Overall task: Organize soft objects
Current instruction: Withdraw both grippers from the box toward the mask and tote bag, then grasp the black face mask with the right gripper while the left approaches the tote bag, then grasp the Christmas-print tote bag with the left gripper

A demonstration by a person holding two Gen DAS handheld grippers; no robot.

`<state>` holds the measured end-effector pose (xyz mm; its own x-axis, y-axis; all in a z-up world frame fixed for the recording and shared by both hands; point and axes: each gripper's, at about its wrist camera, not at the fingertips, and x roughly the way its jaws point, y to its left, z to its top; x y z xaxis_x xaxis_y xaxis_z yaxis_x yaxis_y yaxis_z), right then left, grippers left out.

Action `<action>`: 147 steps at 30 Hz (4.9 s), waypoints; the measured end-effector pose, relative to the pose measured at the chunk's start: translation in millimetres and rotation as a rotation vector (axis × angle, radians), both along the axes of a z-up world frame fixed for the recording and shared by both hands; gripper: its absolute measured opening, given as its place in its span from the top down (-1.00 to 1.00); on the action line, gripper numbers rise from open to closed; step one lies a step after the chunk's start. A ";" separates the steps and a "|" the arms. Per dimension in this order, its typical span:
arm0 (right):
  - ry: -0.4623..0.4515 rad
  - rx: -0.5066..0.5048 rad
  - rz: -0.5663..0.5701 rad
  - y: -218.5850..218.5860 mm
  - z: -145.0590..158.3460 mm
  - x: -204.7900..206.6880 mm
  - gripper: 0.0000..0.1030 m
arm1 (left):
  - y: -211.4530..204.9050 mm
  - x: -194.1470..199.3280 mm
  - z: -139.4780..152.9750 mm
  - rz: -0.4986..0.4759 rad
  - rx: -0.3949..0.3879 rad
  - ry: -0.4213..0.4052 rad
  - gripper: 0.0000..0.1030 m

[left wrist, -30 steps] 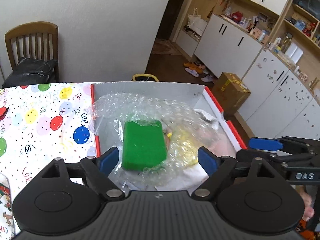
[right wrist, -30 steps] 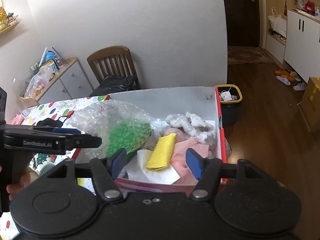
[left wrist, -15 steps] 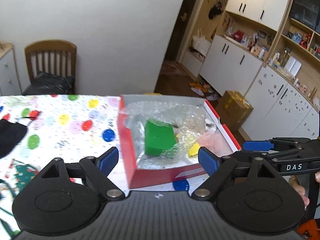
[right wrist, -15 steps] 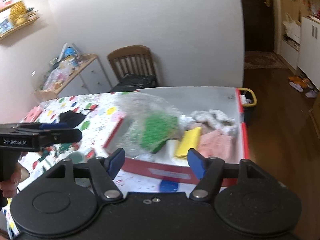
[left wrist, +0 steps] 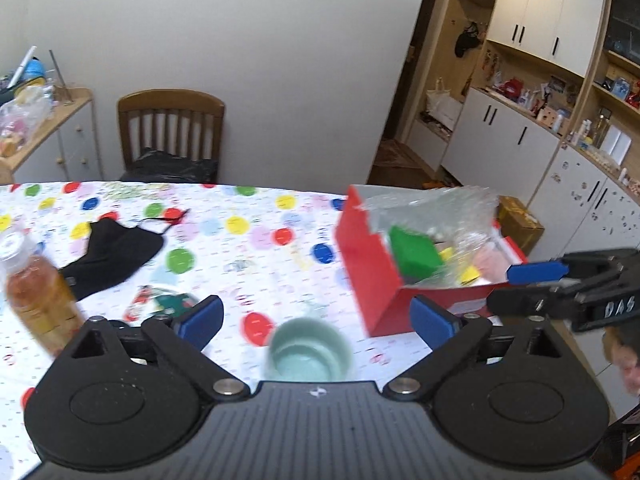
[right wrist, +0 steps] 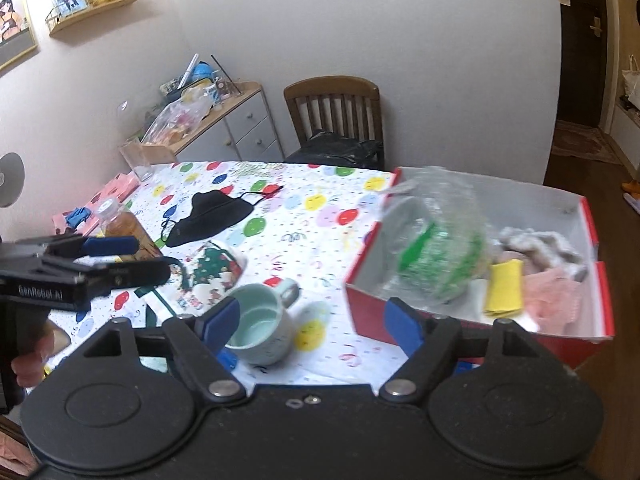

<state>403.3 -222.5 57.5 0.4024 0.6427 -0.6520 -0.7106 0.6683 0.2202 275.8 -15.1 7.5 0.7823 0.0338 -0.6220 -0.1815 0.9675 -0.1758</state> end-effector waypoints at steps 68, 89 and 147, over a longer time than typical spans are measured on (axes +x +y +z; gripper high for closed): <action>0.201 -0.279 0.061 448.1 -126.3 87.7 -0.36 | 133.4 -5.8 -167.7 -0.062 -0.022 0.112 0.72; 0.086 -0.149 0.002 366.9 -61.8 65.8 0.89 | 138.1 -16.2 -146.6 -0.107 -0.055 0.086 0.88; 0.076 0.045 -0.182 182.9 -8.3 37.1 0.89 | 139.2 96.2 -153.8 0.135 0.103 0.250 0.35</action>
